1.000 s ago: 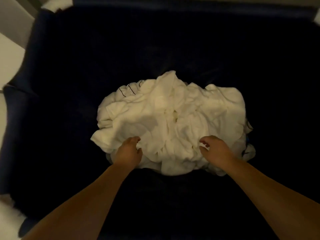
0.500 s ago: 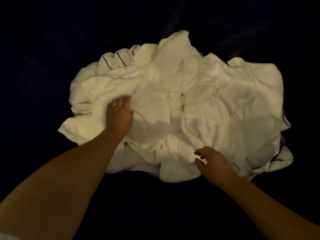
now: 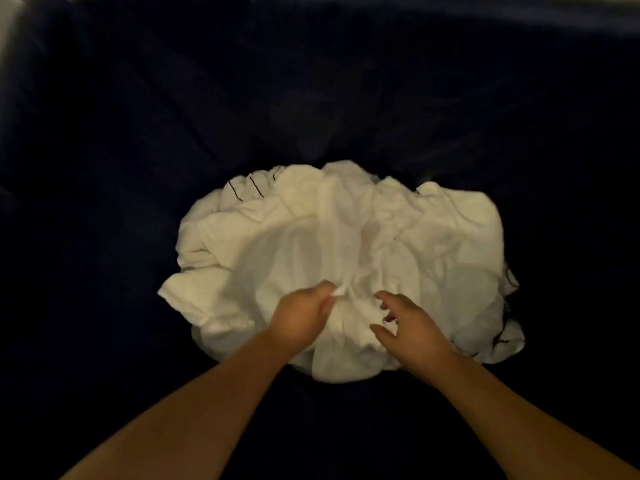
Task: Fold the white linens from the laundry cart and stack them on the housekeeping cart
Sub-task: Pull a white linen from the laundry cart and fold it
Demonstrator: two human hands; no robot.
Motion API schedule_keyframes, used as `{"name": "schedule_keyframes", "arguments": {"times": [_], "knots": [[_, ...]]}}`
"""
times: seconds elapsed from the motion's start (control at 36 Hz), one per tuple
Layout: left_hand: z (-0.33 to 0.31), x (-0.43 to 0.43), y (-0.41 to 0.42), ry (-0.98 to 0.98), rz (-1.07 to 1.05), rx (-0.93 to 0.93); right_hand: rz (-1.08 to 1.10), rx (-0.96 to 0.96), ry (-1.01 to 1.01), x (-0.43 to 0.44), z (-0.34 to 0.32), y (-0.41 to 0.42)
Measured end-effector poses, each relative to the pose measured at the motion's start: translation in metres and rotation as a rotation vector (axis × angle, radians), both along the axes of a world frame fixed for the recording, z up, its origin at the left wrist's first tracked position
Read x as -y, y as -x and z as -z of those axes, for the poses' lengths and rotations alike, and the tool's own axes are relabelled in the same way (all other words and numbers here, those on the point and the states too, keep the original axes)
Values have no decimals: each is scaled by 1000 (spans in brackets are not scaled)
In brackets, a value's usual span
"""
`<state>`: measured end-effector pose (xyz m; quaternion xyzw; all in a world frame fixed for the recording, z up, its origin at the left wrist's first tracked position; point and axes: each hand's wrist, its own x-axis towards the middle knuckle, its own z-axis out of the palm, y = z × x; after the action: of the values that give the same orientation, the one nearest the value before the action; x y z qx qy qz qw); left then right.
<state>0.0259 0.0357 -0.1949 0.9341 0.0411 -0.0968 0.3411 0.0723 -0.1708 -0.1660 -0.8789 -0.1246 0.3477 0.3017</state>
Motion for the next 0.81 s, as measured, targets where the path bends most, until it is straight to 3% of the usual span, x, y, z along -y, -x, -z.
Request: {"name": "schedule_keyframes", "arguments": {"times": [0.22,0.36,0.5,0.58,0.72,0.81], "knots": [[-114,61,22,159,80,182,-230,143,-8,5,-88,-3],[-177,71,26,209,23,168,-282,231,-18,30,-142,-3],[-224,93,31,100,-8,143,-373,218,-20,64,-194,-14],[-256,110,34,42,-88,206,-424,319,22,89,-230,-26],[-315,127,22,-29,-210,345,-370,432,37,125,-276,-48],[-353,136,14,-24,-254,359,-234,479,-77,143,-305,-50]]}}
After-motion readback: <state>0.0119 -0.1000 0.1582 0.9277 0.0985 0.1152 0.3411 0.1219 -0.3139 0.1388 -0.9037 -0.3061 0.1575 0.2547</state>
